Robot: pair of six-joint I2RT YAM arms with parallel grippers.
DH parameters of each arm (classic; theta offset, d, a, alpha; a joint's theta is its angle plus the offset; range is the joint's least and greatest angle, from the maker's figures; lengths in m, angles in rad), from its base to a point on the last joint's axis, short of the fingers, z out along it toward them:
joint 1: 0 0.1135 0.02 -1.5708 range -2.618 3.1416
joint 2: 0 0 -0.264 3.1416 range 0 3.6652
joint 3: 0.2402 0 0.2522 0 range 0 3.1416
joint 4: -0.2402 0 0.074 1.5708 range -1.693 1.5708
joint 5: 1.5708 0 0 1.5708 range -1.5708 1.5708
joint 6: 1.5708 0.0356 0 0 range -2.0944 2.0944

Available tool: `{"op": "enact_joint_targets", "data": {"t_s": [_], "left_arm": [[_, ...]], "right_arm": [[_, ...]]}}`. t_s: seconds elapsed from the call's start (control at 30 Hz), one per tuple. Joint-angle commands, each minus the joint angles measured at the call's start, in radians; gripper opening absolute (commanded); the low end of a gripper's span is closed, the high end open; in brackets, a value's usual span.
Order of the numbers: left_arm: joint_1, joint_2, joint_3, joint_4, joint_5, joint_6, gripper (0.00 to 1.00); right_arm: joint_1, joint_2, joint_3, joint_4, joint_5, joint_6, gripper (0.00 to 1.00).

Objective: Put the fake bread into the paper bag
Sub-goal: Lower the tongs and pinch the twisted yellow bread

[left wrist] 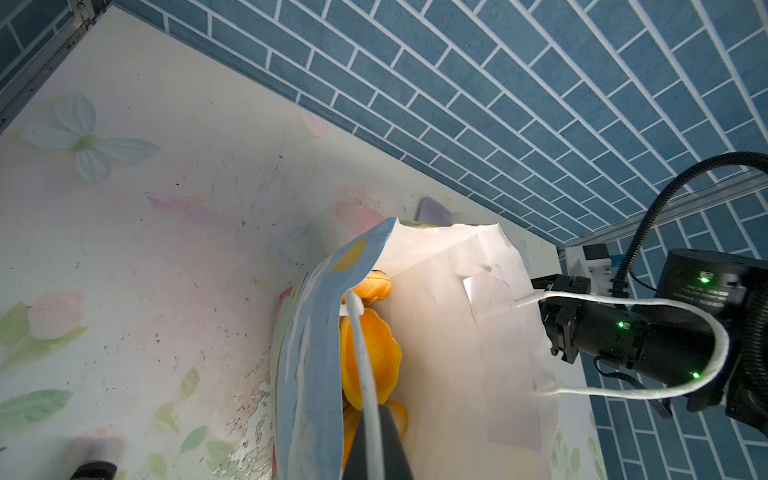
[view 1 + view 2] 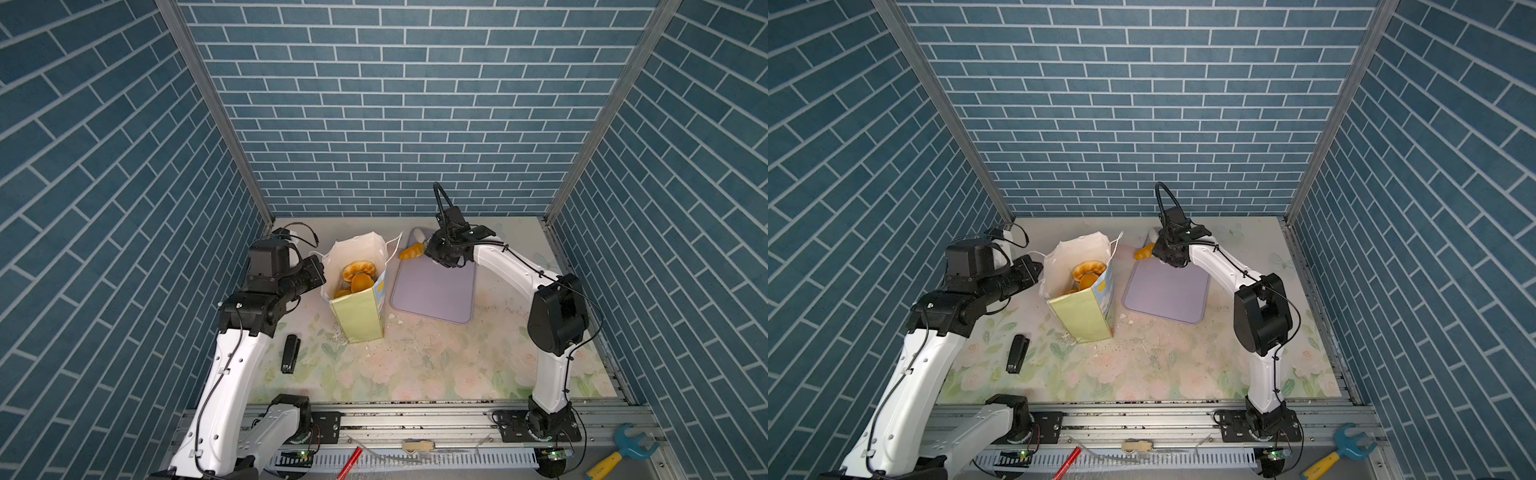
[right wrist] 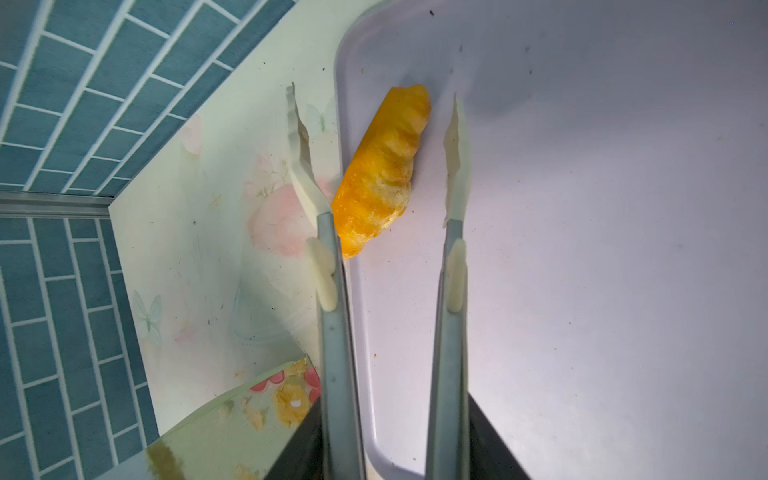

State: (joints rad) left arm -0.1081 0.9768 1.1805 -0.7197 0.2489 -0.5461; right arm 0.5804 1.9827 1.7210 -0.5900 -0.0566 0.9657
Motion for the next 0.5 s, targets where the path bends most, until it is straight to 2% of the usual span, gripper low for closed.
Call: {"op": "enact_joint_targets", "data": {"t_s": [0.0,0.1,0.23,0.47], "left_arm": [[-0.004,-0.013,-0.019,0.008,0.0,0.003,0.0],[-0.004,-0.014,-0.025,0.004,-0.01,0.006,0.0],[-0.003,-0.009,-0.035,0.006,-0.01,0.005,0.0],[-0.005,-0.022,-0.033,0.002,-0.014,0.002,0.0]], "right_arm": [[-0.002,0.032,0.04,0.027,-0.025,0.043,0.47],[-0.001,0.061,0.043,0.038,-0.065,0.023,0.47],[-0.001,0.056,0.008,0.071,-0.05,0.002,0.46],[0.0,0.048,-0.027,0.116,-0.07,-0.001,0.36]]}}
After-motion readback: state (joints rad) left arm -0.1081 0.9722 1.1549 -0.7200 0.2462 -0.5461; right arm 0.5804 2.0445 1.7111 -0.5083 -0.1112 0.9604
